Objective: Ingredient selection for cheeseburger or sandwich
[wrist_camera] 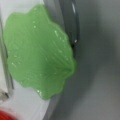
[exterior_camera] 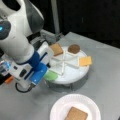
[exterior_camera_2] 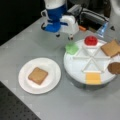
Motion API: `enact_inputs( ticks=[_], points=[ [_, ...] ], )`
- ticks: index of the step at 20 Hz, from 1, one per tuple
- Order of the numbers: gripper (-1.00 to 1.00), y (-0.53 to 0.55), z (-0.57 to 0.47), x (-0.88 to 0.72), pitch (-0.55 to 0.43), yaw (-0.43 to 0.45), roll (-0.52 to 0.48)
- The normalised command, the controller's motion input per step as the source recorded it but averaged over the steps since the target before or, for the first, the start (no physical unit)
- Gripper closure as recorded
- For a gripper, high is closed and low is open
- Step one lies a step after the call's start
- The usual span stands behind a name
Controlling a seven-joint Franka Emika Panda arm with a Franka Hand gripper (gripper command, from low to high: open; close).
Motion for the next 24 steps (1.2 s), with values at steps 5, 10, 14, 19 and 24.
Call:
enact_inputs(
  ticks=[5, 10, 14, 19, 24],
  points=[
    [-1.0, 0.02, -0.19, -0.05, -0.118, -0.1, 0.393],
    [-1.0, 0.0, -0.17, 0.03, -0.126, -0.066, 0.371],
    [-1.0, -0.04, -0.16, 0.06, -0.123, -0.032, 0.337],
    [-1.0, -0.11, -0.11, 0.05, -0.1, 0.008, 0.296],
    [-1.0, -0.13, -0.08, 0.04, -0.092, 0.052, 0.332]
  ],
)
